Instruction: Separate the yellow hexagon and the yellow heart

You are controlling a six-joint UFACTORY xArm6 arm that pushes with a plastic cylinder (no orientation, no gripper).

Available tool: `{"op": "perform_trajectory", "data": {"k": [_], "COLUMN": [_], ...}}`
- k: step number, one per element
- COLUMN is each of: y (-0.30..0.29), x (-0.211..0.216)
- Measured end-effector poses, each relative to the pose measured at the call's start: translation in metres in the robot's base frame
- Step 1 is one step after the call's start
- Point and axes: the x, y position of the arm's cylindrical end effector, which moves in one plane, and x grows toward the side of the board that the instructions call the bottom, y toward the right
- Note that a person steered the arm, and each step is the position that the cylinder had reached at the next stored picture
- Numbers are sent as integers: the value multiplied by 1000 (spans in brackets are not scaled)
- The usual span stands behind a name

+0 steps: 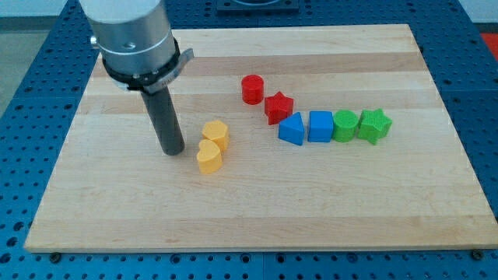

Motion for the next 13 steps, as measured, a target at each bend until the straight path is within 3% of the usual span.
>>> {"op": "perform_trajectory", "data": {"k": [3,8,13], "y": [74,16,42], "x": [19,-13,-45]}}
